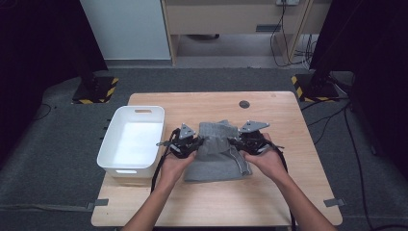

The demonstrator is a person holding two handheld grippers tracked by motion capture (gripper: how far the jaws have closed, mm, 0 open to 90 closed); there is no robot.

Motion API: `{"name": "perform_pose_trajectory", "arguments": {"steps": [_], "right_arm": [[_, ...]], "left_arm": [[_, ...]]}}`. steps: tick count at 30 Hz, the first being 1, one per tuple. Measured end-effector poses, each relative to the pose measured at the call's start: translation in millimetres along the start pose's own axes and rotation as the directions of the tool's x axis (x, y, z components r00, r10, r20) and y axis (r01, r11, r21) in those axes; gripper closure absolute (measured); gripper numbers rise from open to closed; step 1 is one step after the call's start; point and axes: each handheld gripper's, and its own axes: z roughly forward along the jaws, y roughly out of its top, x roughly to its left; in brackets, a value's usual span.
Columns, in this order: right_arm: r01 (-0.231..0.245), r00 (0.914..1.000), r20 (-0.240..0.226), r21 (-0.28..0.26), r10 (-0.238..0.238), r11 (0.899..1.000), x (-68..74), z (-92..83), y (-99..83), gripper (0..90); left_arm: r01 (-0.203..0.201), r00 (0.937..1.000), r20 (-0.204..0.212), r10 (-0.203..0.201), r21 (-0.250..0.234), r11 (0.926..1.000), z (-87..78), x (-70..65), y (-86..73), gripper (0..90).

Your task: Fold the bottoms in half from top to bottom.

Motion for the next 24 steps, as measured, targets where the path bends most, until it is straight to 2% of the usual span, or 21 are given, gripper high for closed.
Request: {"name": "perform_pose_trajectory", "arguments": {"steps": [18, 24], "right_arm": [[0.006, 0.9997, -0.026, 0.036, -0.005, 0.999, 7.6, -0.9, -18.3, 68.6], [0.008, 0.9994, -0.034, 0.051, -0.006, 0.999, 12.7, 1.0, -24.9, 64.2]], "left_arm": [[-0.008, 0.9998, 0.021, 0.008, 0.043, 0.9991, 5.9, -5.3, -18.3, 82.0], [0.005, 0.9998, 0.019, -0.006, 0.052, 0.9986, 8.9, -6.8, -26.9, 79.5]]}}
